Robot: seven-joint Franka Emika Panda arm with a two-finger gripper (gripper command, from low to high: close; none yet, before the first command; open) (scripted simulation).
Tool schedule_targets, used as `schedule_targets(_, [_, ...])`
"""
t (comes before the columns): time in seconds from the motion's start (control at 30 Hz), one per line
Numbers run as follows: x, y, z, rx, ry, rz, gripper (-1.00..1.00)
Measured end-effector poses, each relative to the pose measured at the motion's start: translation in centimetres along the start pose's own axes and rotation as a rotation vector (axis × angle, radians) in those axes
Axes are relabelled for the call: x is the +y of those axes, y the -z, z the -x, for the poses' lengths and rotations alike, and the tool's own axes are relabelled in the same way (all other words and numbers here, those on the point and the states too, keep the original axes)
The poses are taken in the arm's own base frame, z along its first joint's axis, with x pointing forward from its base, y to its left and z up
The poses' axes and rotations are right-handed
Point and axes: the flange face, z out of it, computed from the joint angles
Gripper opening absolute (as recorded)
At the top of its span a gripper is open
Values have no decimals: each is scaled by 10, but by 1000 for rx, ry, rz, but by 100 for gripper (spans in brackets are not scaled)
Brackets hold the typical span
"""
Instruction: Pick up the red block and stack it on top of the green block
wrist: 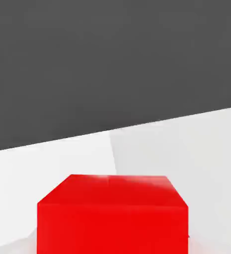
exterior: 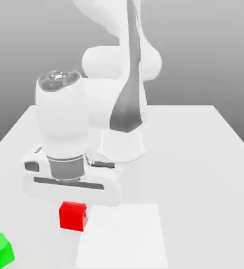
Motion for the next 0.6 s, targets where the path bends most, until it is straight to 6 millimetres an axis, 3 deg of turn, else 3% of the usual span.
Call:
schedule_targets(0.13, [35,7,-86,6,-257,0,-100])
schedule_targets(0.27, [44,-42,-105,8,-310,1,-100])
schedule_targets(0.3, [45,-51,-105,8,-312,1,100])
schedule_targets(0.5, [45,-55,-105,9,-314,2,100])
schedule_targets(0.6, [45,-24,-106,9,-314,2,100])
